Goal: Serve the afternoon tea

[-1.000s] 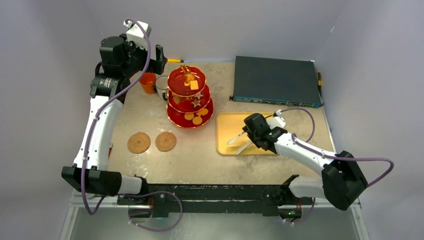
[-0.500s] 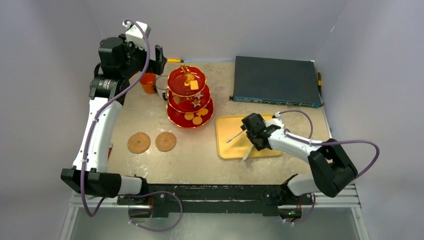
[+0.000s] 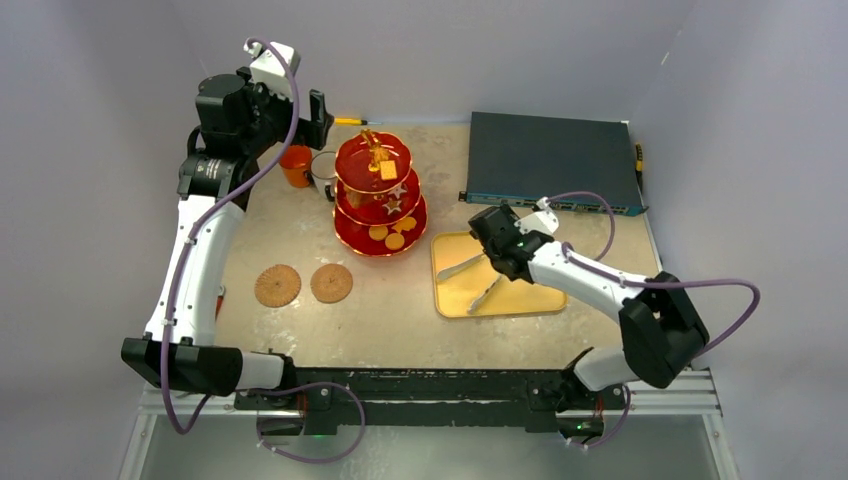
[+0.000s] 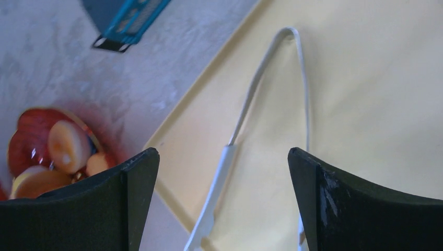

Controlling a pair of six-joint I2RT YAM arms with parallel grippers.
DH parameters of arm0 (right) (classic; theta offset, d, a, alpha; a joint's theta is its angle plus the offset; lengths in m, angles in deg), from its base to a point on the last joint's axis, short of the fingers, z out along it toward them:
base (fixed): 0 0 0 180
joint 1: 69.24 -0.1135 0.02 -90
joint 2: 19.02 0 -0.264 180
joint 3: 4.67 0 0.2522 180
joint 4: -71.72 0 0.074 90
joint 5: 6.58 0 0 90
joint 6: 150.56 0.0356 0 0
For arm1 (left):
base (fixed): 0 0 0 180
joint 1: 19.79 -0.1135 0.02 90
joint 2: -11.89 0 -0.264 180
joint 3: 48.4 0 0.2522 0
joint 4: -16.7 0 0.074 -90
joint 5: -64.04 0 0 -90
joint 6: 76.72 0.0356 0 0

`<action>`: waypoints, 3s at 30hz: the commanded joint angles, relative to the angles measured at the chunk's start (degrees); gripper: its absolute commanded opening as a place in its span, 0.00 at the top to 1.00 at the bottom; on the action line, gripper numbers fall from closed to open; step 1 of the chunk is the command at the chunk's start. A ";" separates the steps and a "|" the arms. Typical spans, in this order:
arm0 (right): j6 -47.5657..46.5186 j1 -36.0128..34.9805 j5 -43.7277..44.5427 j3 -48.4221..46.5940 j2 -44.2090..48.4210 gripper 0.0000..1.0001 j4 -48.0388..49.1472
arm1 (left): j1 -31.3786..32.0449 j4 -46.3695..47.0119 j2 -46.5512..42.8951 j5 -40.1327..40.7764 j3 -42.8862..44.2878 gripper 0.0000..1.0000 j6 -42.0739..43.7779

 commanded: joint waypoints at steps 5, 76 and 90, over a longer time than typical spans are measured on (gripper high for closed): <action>-20.10 -13.59 9.89 -3.26 2.99 0.16 10.54 | -0.49 0.62 -0.76 -0.31 1.19 0.01 0.05; -39.40 -14.01 12.06 4.80 7.63 0.48 16.98 | 0.20 -5.84 10.42 -31.35 1.14 0.05 7.16; -47.67 -13.99 11.68 3.70 20.11 0.41 22.45 | 2.89 3.71 16.14 -31.50 -1.07 0.31 3.83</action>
